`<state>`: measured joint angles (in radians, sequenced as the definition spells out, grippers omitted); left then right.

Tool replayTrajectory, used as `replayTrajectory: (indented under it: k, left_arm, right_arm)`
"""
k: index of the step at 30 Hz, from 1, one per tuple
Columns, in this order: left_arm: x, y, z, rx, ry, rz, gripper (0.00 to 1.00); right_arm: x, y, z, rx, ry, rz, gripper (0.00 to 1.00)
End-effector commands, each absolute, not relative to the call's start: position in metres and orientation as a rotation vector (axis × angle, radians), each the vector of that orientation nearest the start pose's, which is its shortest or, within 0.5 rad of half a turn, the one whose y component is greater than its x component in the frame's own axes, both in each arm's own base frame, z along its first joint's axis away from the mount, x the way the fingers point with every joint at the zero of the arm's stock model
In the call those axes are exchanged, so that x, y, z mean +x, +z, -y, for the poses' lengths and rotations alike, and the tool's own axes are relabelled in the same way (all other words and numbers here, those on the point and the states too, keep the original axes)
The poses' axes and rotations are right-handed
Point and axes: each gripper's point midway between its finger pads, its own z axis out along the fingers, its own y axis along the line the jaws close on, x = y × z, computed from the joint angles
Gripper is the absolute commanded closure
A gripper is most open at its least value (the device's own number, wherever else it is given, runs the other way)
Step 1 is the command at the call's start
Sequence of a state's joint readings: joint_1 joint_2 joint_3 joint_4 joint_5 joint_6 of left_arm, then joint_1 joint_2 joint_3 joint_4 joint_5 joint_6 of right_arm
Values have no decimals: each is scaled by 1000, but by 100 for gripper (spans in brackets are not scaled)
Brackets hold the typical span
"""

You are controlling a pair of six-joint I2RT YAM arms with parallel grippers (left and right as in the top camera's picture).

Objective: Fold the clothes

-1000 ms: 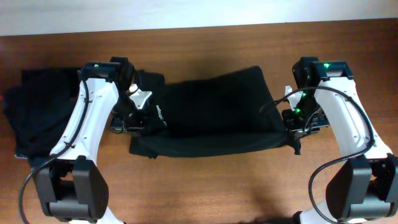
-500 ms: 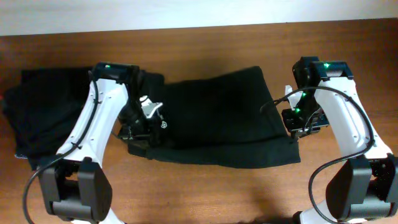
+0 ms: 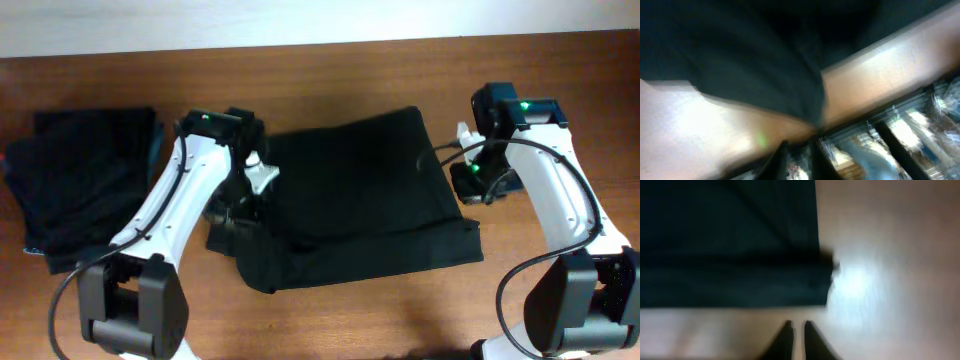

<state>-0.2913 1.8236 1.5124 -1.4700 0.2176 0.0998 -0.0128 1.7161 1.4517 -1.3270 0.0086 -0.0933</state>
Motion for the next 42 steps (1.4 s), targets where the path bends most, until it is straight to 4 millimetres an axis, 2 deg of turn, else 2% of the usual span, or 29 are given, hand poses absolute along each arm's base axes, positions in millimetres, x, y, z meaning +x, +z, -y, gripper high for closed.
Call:
replayTrajectory:
  k: [1, 2, 5, 7, 9, 12, 13, 16, 18, 19, 22, 24, 26, 29, 36, 38, 40, 42]
  left_arm:
    - [318, 109, 102, 500, -170, -3122, 90]
    - [338, 109, 102, 480, -157, -3045, 89]
    - [396, 118, 101, 419, -135, -2823, 75]
    - [424, 122, 99, 329, -139, -2730, 74]
    - [438, 120, 96, 252, -154, -2702, 73]
    - [445, 103, 95, 235, -157, -2719, 72]
    - [446, 95, 96, 236, -155, -2734, 72]
    - [447, 74, 96, 239, -151, -2773, 72]
    - [448, 67, 96, 238, -150, -2782, 72]
    - [450, 65, 97, 239, -151, -2781, 72]
    - [452, 65, 98, 240, -152, -2768, 72]
    - [453, 66, 98, 240, -152, -2767, 72]
    - [452, 65, 98, 240, -152, -2771, 72]
    - [449, 64, 97, 241, -152, -2782, 71]
    - [448, 64, 99, 245, -152, -2784, 65]
    - [449, 64, 99, 245, -152, -2784, 55]
    - [450, 65, 99, 245, -153, -2776, 45]
    - [456, 67, 100, 244, -155, -2752, 45]
  right_arm:
    - [332, 129, -19, -150, 219, -3020, 96]
    - [344, 131, -29, -191, 293, -2961, 96]
    - [369, 134, -51, -258, 413, -2842, 96]
    - [379, 128, -63, -297, 445, -2816, 96]
    - [389, 116, -74, -335, 449, -2807, 96]
    - [405, 91, -85, -373, 444, -2801, 96]
    - [413, 77, -87, -375, 435, -2804, 96]
    - [436, 39, -79, -291, 349, -2821, 96]
    - [450, 25, -74, -245, 303, -2802, 96]
    - [463, 20, -73, -237, 284, -2762, 96]
    - [494, 34, -75, -243, 273, -2626, 96]
    - [504, 41, -76, -245, 268, -2577, 96]
    - [509, 43, -76, -245, 265, -2556, 95]
    - [508, 31, -72, -236, 235, -2581, 95]
    - [494, -26, -70, -231, 235, -2702, 96]
    - [497, -45, -56, -194, 137, -2718, 96]
    - [505, -55, -39, -137, 44, -2702, 96]
    - [518, -60, -9, 6, -61, -2657, 96]
